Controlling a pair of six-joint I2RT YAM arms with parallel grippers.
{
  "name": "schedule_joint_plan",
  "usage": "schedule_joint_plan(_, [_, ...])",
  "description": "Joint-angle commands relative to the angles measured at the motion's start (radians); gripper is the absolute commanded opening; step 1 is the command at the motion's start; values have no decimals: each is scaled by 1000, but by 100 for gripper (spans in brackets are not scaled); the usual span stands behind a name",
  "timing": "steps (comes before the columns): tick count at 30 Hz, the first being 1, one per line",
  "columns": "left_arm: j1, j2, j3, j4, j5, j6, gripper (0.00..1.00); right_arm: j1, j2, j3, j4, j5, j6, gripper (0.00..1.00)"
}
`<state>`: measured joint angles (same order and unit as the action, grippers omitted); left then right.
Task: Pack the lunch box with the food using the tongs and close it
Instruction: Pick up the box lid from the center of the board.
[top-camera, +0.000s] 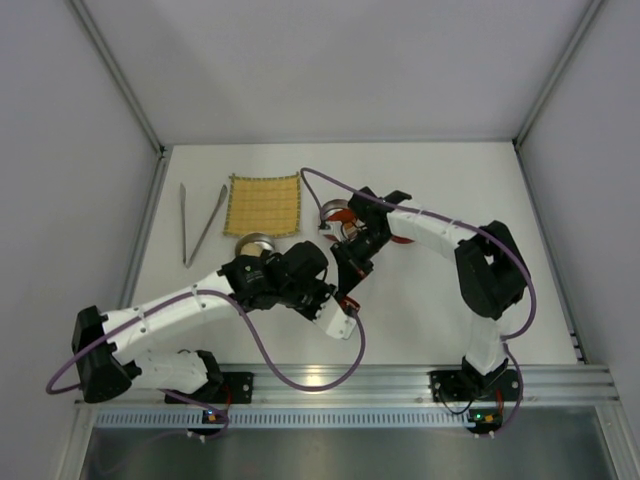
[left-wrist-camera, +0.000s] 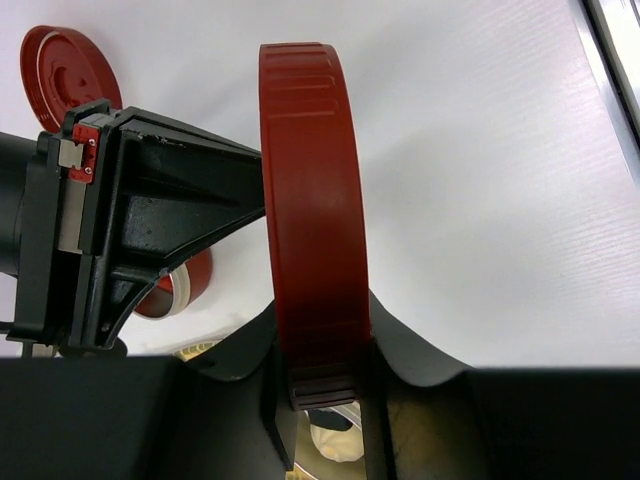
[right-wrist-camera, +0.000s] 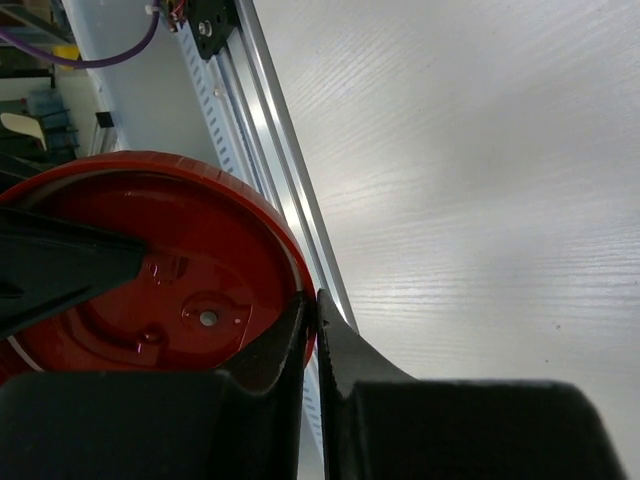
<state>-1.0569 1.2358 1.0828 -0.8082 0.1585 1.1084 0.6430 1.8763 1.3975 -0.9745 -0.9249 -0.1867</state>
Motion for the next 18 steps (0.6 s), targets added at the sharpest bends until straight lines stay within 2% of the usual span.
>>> schedule_joint_plan(1, [-2, -27, 38, 18, -8, -41, 1, 12, -23, 75, -43, -37, -20, 5])
schedule_joint_plan(2, [-2, -30, 45, 18, -14, -50, 0, 1, -20, 87, -44, -32, -22, 9])
schedule_joint_plan(5, [-2, -38, 61, 14, -30, -99, 0, -49, -14, 159, -70, -32, -22, 39])
schedule_joint_plan(6, [-2, -44, 66, 11, -33, -116, 0, -69, -16, 176, -73, -35, -20, 56])
schedule_joint_plan(9, [-2, -59, 95, -16, -31, -182, 0, -170, -32, 241, -70, -41, -22, 73])
schedule_joint_plan(12, [3, -70, 115, -46, -34, -234, 0, -285, -66, 259, -72, -60, -74, 74])
schedule_joint_plan(15, [11, -47, 176, -143, -39, -268, 0, -353, -107, 287, -159, -25, -262, 75])
schedule_joint_plan(16, [11, -23, 225, -178, -31, -277, 0, -370, -139, 278, -183, -16, -387, 75])
schedule_joint_plan(18, [15, 16, 311, -273, 30, -336, 0, -400, -213, 200, -271, -107, -546, 78])
